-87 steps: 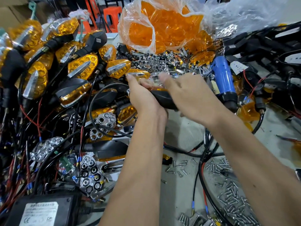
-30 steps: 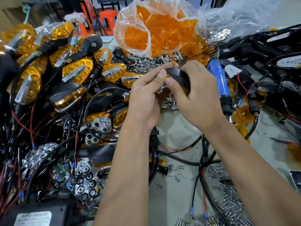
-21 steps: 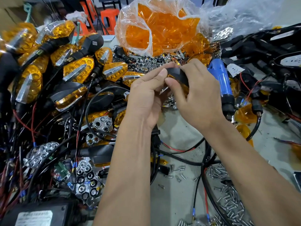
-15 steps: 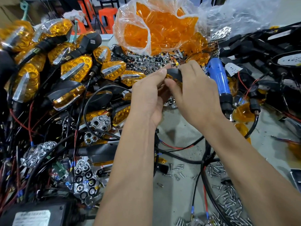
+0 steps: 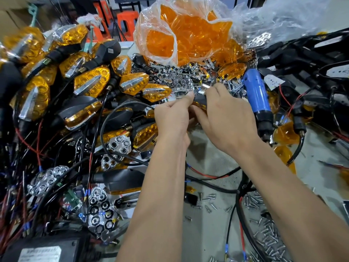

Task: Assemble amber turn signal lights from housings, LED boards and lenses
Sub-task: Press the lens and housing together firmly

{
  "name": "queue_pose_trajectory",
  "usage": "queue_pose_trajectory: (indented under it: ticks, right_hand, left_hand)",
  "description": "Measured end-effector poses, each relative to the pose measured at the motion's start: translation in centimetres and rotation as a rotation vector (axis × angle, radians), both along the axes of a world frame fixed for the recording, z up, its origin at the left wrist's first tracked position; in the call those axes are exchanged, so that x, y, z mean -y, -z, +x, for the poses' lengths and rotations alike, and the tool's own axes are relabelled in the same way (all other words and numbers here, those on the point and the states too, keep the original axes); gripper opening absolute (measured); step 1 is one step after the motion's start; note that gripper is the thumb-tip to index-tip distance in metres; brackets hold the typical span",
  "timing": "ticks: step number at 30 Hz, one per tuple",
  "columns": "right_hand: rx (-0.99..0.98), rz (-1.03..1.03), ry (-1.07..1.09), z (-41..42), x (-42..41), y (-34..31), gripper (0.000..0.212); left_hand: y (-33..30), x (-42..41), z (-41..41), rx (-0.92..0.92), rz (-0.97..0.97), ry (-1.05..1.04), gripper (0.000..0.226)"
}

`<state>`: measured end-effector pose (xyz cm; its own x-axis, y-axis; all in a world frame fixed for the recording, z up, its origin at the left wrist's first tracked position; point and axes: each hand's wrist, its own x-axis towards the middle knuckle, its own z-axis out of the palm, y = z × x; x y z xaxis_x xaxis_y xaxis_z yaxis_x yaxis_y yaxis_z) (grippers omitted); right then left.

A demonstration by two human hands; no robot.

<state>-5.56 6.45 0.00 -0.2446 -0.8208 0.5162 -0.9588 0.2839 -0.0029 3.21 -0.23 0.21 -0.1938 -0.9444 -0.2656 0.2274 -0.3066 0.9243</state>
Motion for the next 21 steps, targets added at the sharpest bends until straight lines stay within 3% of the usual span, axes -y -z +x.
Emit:
queue_pose_trajectory:
  ticks: [4, 7, 10, 12, 15, 17, 21]
  right_hand:
    - [-0.035, 0.037, -0.002, 0.2, 0.0, 0.1, 0.047]
    - [0.119, 0.011, -0.027, -0.2, 0.2, -0.1, 0.046]
    - [0.487, -0.065, -0.137, -1.0, 0.0, -0.5, 0.043]
    - [0.896, -0.095, -0.269, -1.6, 0.0, -1.0, 0.047]
    - [1.454, -0.067, -0.339, -1.7, -0.2, -1.7, 0.034]
    - [1.574, -0.076, -0.3, -1.7, -0.3, -2.0, 0.034]
    - [1.536, -0.202, -0.286, -0.9, -0.2, -2.9, 0.05]
  left_hand:
    - [0.2, 0.5, 0.3, 0.022, 0.021, 0.008, 0.049]
    - [0.2, 0.4, 0.4, 0.002, -0.043, 0.056, 0.047]
    - [-0.2, 0.2, 1.1, -0.005, -0.123, 0.194, 0.03]
    - [-0.5, 0.2, 1.7, -0.063, -0.17, 0.289, 0.029]
    - [-0.9, -0.1, 2.3, -0.117, -0.328, 0.407, 0.02]
    - [-1.0, -0.5, 2.0, -0.131, -0.383, 0.416, 0.023]
    - [-1.5, -1.3, 1.5, -0.287, -0.359, 0.374, 0.03]
